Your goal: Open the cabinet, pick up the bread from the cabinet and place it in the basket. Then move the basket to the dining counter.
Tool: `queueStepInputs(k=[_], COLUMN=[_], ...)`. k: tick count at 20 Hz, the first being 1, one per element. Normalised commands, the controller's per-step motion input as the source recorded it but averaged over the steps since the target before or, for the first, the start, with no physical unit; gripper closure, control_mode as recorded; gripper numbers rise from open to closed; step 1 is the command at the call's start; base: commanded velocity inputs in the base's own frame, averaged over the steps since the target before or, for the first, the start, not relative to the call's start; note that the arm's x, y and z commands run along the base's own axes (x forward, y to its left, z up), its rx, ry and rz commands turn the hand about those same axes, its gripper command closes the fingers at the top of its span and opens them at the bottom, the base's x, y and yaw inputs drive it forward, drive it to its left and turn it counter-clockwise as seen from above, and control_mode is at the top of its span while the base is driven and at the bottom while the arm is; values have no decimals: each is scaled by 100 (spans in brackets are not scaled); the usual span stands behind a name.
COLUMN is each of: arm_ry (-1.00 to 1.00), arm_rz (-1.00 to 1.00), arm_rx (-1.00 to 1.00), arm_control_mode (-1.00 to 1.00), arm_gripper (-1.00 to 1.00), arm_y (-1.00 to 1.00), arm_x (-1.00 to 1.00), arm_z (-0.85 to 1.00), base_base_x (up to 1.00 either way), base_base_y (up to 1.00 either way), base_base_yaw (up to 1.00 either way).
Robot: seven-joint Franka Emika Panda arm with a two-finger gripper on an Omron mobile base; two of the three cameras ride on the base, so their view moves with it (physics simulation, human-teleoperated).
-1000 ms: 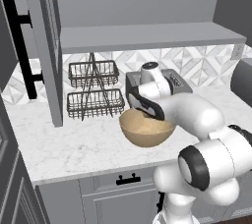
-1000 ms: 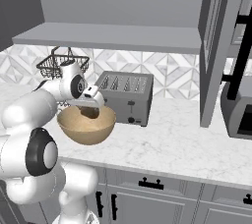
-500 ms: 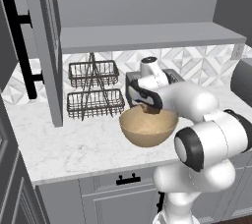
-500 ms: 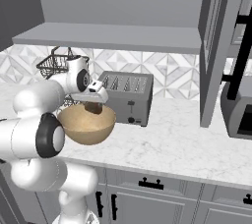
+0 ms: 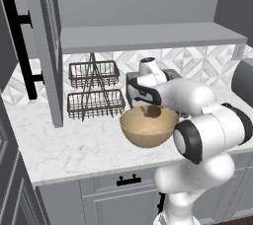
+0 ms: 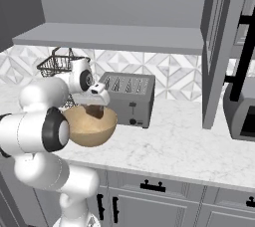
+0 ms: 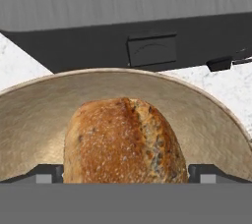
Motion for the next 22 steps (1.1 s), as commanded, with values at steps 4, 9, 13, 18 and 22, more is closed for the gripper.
queueStepInputs(k=[4,9,13,18,22], arm_ry=[6,3,3,5,-1], arm_rz=[0,0,0,0,0], arm_rx=[-2,0,0,0,0], arm_control_mode=[-100,-100,-100,-100,-100], arm_gripper=[-100,-100,-100,-100,-100], arm_y=[0,0,0,0,0], arm_x=[11,2,15,32,9], arm_z=[-28,-32,-18,-13,-2], base_base_x=[0,0,0,0,0], base_base_y=[0,0,0,0,0], base_base_yaw=[0,0,0,0,0])
